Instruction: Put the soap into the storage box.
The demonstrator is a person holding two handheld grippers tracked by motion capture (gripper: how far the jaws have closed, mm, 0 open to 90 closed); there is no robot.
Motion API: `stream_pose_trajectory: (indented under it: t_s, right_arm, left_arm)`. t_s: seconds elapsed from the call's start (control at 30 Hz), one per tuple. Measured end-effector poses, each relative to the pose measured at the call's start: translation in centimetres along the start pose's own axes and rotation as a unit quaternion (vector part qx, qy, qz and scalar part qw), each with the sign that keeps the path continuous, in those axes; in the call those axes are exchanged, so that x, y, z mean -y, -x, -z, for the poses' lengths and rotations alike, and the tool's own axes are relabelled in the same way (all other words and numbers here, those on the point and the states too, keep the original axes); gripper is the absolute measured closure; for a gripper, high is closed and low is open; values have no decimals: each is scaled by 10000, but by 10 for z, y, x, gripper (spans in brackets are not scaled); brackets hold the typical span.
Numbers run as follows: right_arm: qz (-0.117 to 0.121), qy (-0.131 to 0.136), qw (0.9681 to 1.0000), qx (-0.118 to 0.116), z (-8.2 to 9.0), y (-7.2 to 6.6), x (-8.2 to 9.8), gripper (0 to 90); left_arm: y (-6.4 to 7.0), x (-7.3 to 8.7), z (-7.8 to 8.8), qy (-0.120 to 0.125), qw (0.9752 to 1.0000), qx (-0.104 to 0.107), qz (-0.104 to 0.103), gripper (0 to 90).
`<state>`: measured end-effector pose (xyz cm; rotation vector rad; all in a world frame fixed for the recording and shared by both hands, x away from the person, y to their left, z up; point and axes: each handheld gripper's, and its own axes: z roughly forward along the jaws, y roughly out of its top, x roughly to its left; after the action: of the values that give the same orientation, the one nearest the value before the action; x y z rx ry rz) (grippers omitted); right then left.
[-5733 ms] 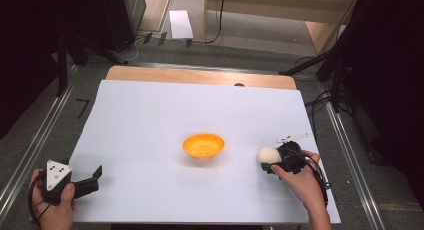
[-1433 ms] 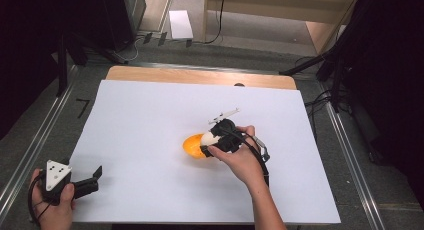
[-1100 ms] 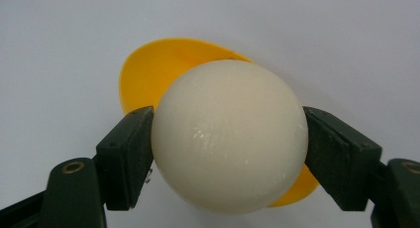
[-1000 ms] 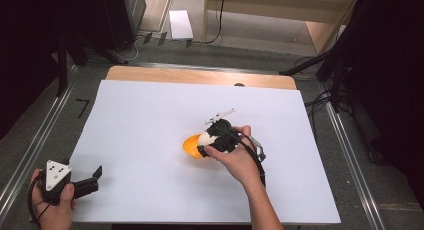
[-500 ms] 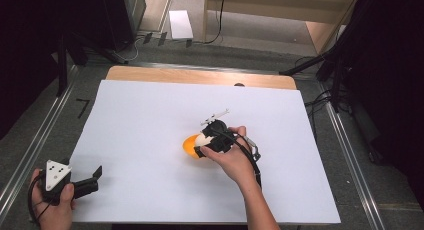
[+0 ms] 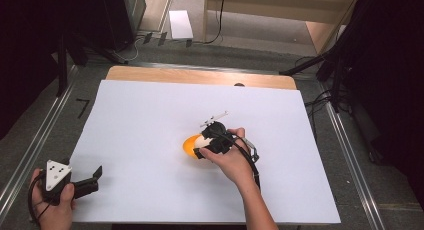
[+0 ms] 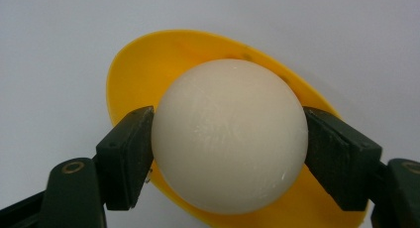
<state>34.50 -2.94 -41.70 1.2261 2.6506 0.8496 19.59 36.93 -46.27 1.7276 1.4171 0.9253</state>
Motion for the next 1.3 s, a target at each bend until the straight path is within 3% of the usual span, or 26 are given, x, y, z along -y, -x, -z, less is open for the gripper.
stream_pose_trajectory:
  t_s: [0.4, 0.77, 1.3]
  right_arm:
    - [-88, -26, 10000, 20, 0, 1, 1, 244]
    - [-168, 96, 9998, 3, 9, 5, 5, 142]
    - [-281, 287, 9992, 46, 25, 18, 15, 131]
  left_arm:
    - [0, 0, 0, 1, 10000, 2, -3, 0]
    - [0, 0, 0, -2, 10000, -1, -7, 0]
    - [1, 0, 0, -15, 10000, -11, -27, 0]
